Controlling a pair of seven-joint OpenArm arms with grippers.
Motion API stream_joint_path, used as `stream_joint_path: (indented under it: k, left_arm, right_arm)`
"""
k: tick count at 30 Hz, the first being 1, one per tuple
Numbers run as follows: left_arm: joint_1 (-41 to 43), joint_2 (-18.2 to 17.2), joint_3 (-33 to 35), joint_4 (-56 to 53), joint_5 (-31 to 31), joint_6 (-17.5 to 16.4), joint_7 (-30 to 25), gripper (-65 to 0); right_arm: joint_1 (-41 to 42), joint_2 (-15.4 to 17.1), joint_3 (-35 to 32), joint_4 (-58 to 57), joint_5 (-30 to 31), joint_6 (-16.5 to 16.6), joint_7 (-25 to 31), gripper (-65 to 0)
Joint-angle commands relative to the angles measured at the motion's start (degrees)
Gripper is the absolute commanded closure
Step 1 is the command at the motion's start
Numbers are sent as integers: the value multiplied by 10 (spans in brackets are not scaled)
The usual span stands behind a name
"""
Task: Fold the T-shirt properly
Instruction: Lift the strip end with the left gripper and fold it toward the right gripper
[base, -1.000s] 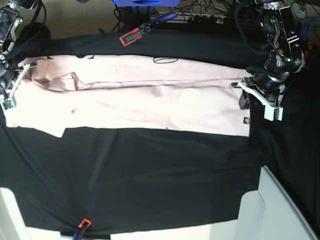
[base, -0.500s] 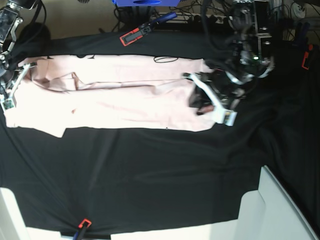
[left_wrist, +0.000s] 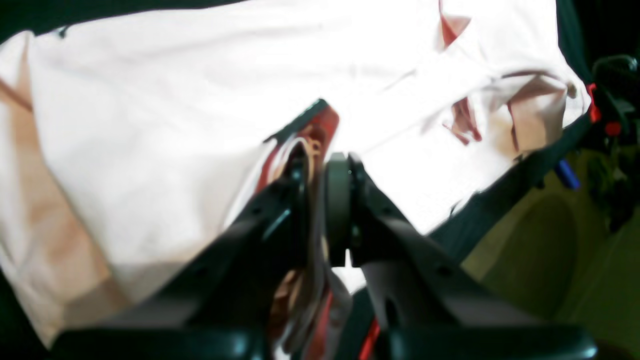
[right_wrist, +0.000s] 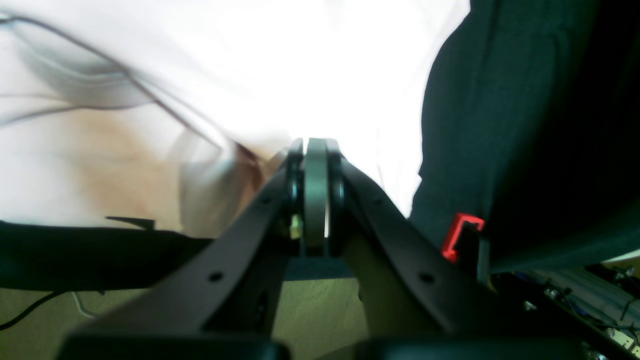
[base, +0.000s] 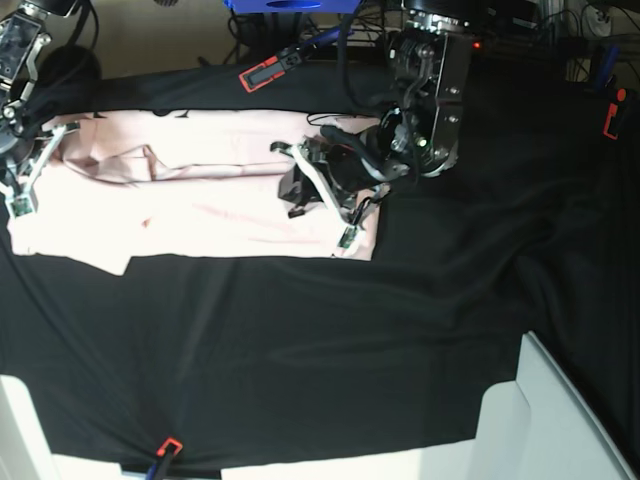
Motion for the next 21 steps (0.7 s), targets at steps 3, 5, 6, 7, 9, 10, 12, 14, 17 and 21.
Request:
stream_joint_path:
  k: [3, 5, 6, 7, 9, 10, 12, 14, 17, 21]
  left_arm:
    - [-25, 6, 20, 1, -11, 14, -13, 0]
    - [-35, 8, 29, -2, -11, 16, -13, 0]
    - [-40, 8, 30, -3, -11, 16, -13, 0]
    - [-45, 10, 31, -3, -11, 16, -13, 0]
    - [-51, 16, 40, -6, -12, 16, -13, 0]
    - [-56, 16, 45, -7, -12, 16, -13, 0]
    - [-61, 21, 51, -15, -12, 16, -12, 0]
    - [-68, 24, 60, -28, -12, 16, -12, 0]
    - [-73, 25, 80, -50, -12, 16, -13, 0]
    - [-79, 26, 85, -55, -14, 16, -13, 0]
  right_arm:
    - [3, 8, 0, 8, 0, -3, 7, 0]
    - [3, 8, 1, 8, 0, -3, 7, 0]
    - [3, 8, 0, 8, 0, -3, 7, 0]
    - [3, 8, 0, 8, 0, -3, 7, 0]
    - [3, 7, 0, 8, 0, -3, 7, 0]
    - [3, 7, 0, 8, 0, -3, 7, 0]
    - [3, 7, 0, 8, 0, -3, 7, 0]
    - [3, 7, 1, 8, 0, -3, 7, 0]
    - [3, 7, 2, 8, 0, -3, 7, 0]
    - [3, 7, 3, 8, 0, -3, 7, 0]
